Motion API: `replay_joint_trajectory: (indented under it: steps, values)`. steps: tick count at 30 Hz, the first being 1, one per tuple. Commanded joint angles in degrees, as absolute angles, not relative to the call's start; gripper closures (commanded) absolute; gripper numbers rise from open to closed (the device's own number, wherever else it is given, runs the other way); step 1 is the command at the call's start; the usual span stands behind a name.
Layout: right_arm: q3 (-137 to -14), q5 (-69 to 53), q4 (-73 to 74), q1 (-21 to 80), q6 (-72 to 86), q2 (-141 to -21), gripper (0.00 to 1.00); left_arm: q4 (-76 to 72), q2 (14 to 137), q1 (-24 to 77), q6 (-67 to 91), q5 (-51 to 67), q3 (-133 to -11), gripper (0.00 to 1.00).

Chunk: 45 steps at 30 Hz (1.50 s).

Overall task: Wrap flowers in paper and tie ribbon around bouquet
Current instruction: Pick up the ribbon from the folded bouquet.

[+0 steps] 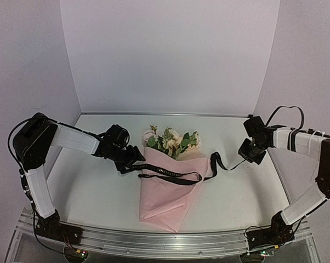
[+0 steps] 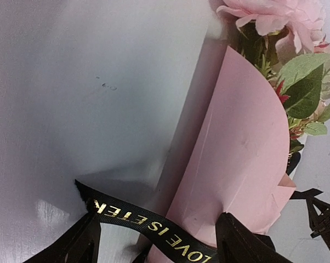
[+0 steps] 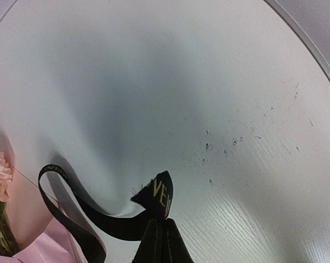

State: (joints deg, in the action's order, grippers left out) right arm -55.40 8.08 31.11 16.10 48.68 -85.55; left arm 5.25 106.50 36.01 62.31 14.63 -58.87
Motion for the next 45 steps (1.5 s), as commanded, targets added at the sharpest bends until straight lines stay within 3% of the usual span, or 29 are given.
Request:
replay_joint_trajectory:
  steps: [1,9,12,19,29,38,45]
  values:
    - [-57.37,8.79,32.84,16.06,47.74,-83.03,1.00,8.72,106.59,35.77,71.47,18.67,-60.84,0.26]
    - [-56.70,8.35,32.94,16.01,47.99,-81.87,1.00,11.08,108.09,34.66,78.51,17.75,-63.69,0.25]
    - [-56.47,8.10,32.96,16.05,48.11,-81.24,1.00,10.58,110.41,34.33,79.69,17.16,-65.13,0.31]
    - [-56.69,8.00,33.13,16.00,47.99,-80.08,1.00,9.77,113.26,34.28,81.75,16.99,-65.96,0.50]
    - [-57.42,7.47,33.30,16.02,48.00,-79.74,1.00,5.83,114.79,34.02,79.28,16.64,-65.09,0.98]
    - [-61.15,7.21,34.55,16.04,46.70,-79.43,1.00,11.06,106.05,34.40,63.71,7.54,-71.77,1.00]
    - [-66.25,10.75,41.73,16.03,46.42,-74.46,1.00,9.33,102.45,41.29,47.06,5.08,-82.79,1.00]
